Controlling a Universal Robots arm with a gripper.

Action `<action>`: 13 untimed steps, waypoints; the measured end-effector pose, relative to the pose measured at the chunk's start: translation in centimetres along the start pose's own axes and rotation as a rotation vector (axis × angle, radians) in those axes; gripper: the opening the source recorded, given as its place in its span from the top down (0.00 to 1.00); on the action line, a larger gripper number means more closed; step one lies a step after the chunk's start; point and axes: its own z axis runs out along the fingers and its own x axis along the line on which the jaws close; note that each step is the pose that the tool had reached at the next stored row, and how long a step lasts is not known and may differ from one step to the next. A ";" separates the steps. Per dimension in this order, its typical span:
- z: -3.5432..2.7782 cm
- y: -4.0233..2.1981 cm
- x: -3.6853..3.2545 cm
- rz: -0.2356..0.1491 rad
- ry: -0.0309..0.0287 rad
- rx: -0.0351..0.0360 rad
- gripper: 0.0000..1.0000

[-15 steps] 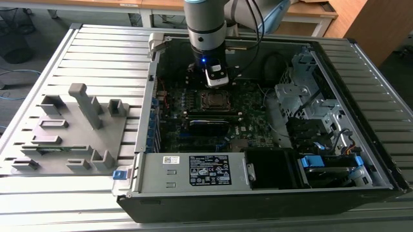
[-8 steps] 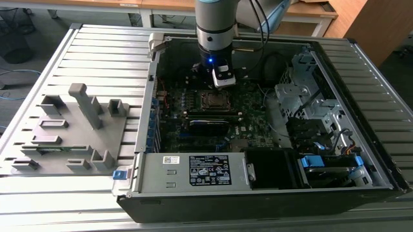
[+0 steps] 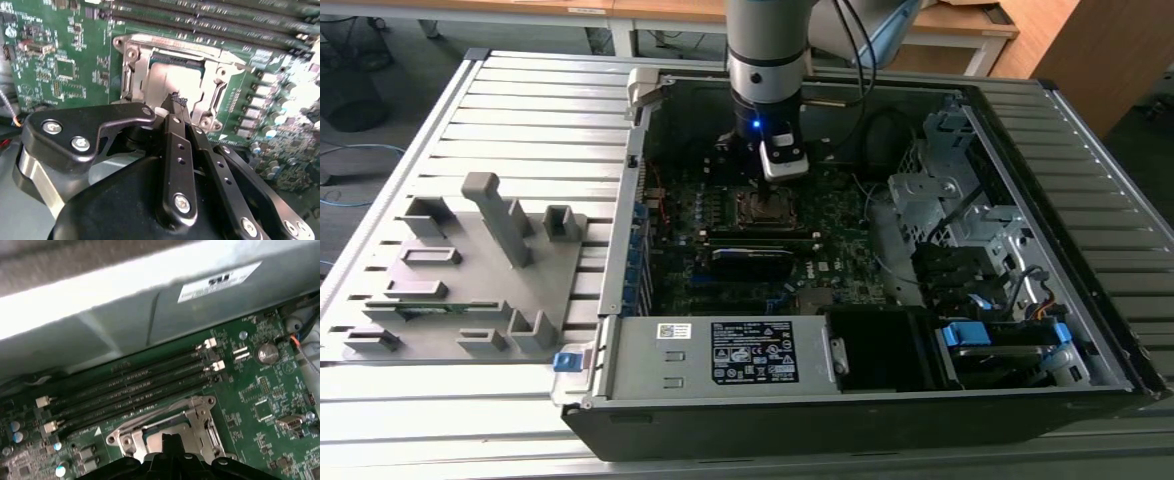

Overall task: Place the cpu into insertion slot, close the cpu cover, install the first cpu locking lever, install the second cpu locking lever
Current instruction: 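Install the first cpu locking lever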

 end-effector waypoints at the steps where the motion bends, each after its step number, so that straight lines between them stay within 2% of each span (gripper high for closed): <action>1: 0.00 0.00 0.00 -0.002 -0.0004 0.0141 0.90; 2: 0.00 0.00 0.00 -0.003 -0.0011 0.0181 0.90; 5: 0.02 0.04 -0.09 -0.003 -0.0002 0.0164 0.90; 8: 0.06 0.17 -0.46 -0.005 0.0053 0.0183 0.90; 13: 0.01 0.18 -0.47 -0.006 0.0056 0.0188 0.90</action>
